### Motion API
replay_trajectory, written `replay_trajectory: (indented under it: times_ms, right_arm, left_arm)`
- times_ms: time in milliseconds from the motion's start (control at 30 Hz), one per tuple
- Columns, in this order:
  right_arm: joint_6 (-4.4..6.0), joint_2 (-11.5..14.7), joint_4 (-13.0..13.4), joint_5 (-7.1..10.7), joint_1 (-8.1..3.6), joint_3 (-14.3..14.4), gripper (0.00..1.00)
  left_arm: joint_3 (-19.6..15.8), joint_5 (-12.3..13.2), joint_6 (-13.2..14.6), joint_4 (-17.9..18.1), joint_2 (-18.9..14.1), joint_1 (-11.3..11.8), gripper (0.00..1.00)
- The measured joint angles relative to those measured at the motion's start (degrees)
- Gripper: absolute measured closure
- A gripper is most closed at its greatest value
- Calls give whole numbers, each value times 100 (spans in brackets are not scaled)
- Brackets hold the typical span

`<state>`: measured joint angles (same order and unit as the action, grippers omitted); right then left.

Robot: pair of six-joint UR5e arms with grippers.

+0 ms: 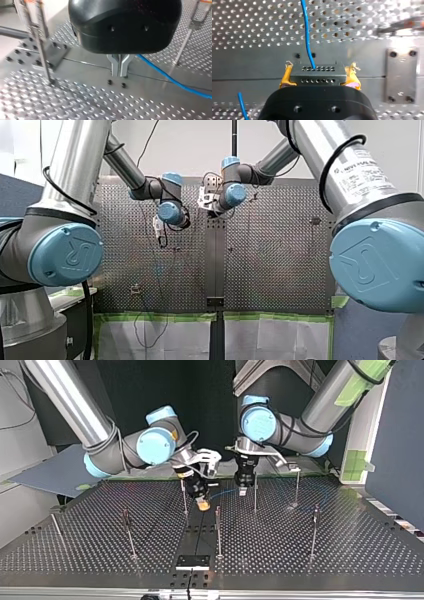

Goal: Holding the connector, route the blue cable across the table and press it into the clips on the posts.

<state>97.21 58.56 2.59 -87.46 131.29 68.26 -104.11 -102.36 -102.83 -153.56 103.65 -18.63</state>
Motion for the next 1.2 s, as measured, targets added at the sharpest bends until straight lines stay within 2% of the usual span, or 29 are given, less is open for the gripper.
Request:
replay_trajectory:
  times_ms: [467, 633, 933, 1200]
  right_arm:
    - [1, 592, -68, 2, 8, 2, 100]
    - [1, 699, -75, 13, 7, 1, 100]
    - [18, 721, -111, 18, -51, 4, 100]
    - [43, 724, -125, 16, -122, 0, 100]
  left_arm:
    - [1, -1, -5, -129, -685, -76, 100]
    - [1, -6, -15, -108, -851, -79, 100]
    - [3, 17, -81, 169, -857, -51, 100]
    - [71, 305, -181, 501, -550, -37, 100]
